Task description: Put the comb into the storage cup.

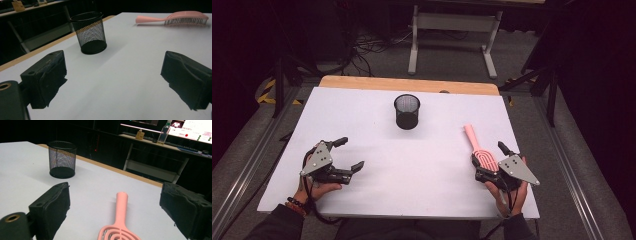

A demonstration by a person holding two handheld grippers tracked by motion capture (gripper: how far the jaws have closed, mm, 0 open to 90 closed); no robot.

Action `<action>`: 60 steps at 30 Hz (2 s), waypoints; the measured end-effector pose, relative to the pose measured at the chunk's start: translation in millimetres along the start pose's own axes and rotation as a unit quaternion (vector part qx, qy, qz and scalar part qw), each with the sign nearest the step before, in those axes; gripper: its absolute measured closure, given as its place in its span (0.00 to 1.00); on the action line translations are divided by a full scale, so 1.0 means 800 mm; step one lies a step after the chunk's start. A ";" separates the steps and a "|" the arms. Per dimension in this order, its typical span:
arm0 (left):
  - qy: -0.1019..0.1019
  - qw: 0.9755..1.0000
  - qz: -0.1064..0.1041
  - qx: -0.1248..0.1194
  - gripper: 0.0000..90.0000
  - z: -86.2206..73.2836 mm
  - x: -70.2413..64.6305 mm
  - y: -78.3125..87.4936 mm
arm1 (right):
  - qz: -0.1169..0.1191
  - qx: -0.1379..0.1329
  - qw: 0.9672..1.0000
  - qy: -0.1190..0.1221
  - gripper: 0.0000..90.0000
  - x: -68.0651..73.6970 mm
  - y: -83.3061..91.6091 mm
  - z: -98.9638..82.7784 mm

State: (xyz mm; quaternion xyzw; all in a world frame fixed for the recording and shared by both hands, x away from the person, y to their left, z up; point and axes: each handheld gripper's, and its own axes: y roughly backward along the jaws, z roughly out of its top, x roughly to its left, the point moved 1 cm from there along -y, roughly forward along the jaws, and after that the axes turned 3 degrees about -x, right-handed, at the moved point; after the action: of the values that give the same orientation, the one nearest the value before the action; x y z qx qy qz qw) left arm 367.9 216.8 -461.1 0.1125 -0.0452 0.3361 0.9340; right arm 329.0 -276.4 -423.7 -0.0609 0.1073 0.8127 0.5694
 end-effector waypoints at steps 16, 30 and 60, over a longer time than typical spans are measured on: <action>0.002 1.000 0.009 0.001 0.07 -0.002 0.012 0.014 | 0.017 0.053 0.997 -0.056 0.52 -0.011 -0.023 0.008; 0.000 1.000 0.005 0.009 0.08 -0.004 0.010 0.011 | 0.025 0.208 0.976 -0.053 1.00 -0.061 -0.131 0.015; 0.000 0.999 0.011 0.040 0.10 -0.011 0.019 0.011 | 0.103 0.428 0.898 0.016 1.00 -0.022 -0.230 -0.005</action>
State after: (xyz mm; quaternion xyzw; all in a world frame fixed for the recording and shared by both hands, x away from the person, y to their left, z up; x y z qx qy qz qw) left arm 373.9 234.6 -465.4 0.1496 -0.0326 0.3483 0.9248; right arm 507.8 -232.5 -442.8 0.1867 0.4596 0.7414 0.4519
